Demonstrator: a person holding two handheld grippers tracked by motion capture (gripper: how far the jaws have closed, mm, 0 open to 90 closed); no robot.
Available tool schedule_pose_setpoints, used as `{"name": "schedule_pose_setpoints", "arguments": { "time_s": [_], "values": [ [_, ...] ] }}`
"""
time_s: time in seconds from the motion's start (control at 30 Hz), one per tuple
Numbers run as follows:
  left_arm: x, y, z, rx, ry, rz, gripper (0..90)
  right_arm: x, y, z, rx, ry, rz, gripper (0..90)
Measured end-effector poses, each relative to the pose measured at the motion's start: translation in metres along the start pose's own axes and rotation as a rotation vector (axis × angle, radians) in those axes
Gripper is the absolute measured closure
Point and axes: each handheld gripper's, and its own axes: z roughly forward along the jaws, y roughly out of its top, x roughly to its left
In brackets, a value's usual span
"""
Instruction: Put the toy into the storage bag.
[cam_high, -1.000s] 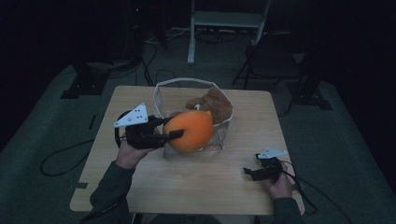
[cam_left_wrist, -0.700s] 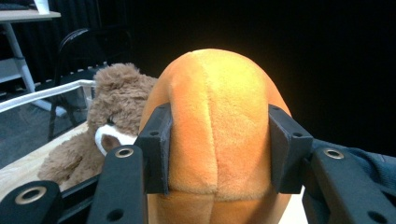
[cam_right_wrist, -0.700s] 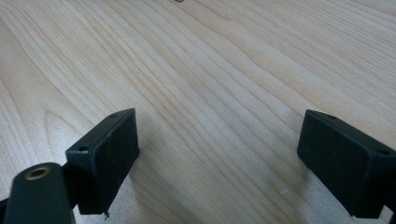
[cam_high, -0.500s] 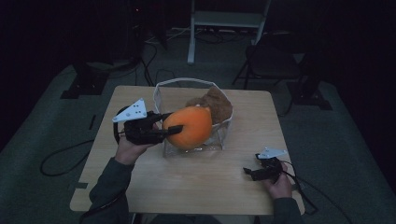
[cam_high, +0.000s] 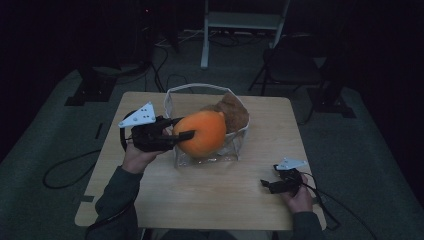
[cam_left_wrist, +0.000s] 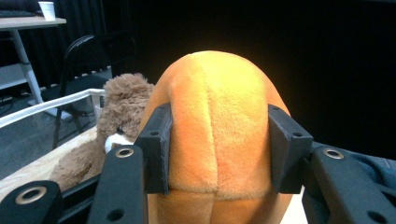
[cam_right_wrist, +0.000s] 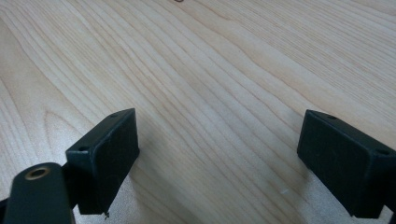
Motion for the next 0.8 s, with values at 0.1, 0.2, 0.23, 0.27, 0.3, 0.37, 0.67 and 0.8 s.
{"name": "schedule_pose_setpoints", "arguments": {
  "time_s": [0.1, 0.2, 0.23, 0.27, 0.3, 0.37, 0.67, 0.8],
  "values": [
    [0.0008, 0.0012, -0.0007, -0.001, 0.004, 0.001, 50.8, 0.0, 0.0, 0.0, 0.0, 0.0, 0.0, 11.9],
    [0.0014, 0.0017, -0.001, -0.001, 0.005, 0.003, 50.9, 0.0, 0.0, 0.0, 0.0, 0.0, 0.0, 11.8],
    [0.0017, 0.0019, -0.001, -0.001, 0.005, 0.003, 50.9, 0.0, 0.0, 0.0, 0.0, 0.0, 0.0, 11.8],
    [0.002, 0.0022, -0.001, 0.0, 0.006, 0.002, 50.9, 0.0, 0.0, 0.0, 0.0, 0.0, 0.0, 11.9],
    [0.0022, 0.0024, -0.0009, -0.001, 0.007, 0.001, 50.9, 0.0, 0.0, 0.0, 0.0, 0.0, 0.0, 11.9],
    [0.0029, 0.0031, -0.001, -0.001, 0.007, 0.002, 50.9, 0.0, 0.0, 0.0, 0.0, 0.0, 0.0, 11.9],
    [0.0049, 0.0054, -0.0014, 0.0, 0.012, 0.005, 50.9, 0.0, 0.0, 0.0, 0.0, 0.0, 0.0, 11.8],
    [0.0076, 0.0073, -0.0023, -0.003, 0.016, 0.003, 51.0, 0.0, 0.0, 0.0, 0.0, 0.0, 0.0, 11.8]
  ]
}}
